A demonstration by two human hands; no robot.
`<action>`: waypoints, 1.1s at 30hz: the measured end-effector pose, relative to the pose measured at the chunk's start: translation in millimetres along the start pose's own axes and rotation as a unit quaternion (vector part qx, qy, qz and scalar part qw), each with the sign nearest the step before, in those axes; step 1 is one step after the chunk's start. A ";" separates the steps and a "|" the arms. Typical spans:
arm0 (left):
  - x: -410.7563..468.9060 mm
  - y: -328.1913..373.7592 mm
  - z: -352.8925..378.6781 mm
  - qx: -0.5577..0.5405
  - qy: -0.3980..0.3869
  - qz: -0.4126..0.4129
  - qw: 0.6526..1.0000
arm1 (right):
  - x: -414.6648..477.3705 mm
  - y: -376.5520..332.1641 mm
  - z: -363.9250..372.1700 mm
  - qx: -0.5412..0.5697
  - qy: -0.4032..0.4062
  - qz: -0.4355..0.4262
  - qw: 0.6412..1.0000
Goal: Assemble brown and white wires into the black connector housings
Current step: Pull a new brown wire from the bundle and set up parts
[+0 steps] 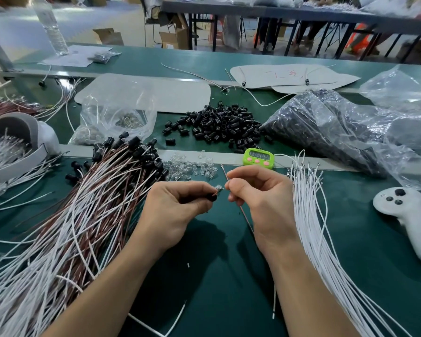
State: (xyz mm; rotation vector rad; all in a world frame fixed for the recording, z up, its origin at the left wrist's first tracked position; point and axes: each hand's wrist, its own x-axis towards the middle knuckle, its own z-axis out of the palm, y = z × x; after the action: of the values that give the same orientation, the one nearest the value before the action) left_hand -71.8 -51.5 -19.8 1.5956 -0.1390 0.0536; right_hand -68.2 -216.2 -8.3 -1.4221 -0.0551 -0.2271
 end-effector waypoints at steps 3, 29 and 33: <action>-0.4 -0.6 -0.6 0.007 -0.004 0.009 1.000 | 0.3 1.2 1.0 -0.010 -0.002 -0.004 1.000; 1.1 -14.2 5.7 0.143 0.002 -0.025 0.989 | -17.8 -45.9 -64.8 -0.735 -0.019 0.189 0.650; 1.7 -15.8 4.5 0.155 0.003 -0.024 0.988 | -23.8 -48.7 -57.9 -0.721 0.018 0.128 0.681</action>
State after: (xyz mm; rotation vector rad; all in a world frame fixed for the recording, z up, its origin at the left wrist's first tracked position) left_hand -68.5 -55.7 -35.4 1.9078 -0.0912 0.0442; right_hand -106.3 -276.5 26.3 -2.9932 0.4698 -0.0144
